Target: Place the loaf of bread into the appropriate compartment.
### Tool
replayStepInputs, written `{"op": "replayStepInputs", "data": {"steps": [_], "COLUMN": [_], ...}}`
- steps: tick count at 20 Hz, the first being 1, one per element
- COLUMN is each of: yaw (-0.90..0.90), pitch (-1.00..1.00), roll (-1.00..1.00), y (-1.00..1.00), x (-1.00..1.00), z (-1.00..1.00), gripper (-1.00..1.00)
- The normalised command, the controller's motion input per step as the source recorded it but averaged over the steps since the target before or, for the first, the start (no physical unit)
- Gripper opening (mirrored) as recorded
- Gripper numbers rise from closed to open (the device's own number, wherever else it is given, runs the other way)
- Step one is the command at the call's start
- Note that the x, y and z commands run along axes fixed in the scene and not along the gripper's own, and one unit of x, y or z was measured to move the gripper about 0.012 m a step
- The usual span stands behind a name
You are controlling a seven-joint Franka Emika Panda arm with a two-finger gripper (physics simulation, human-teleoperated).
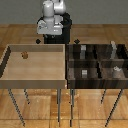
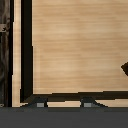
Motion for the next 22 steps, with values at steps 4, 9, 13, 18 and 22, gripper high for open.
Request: {"op": "replayStepInputs", "data": {"steps": [4, 9, 13, 18, 22], "yaw": [0.0, 0.0, 0.0, 0.0, 0.0], "pitch": [0.0, 0.0, 0.0, 0.0, 0.0], "roll": [0.0, 0.0, 0.0, 0.0, 0.0], "y": [0.0, -0.6, -1.0, -1.0, -1.0], "x": [0.0, 0.0, 0.0, 0.0, 0.0], "z": [0.0, 0.0, 0.0, 0.0, 0.0], "gripper": [1.0, 1.0, 1.0, 1.0, 1.0]}}
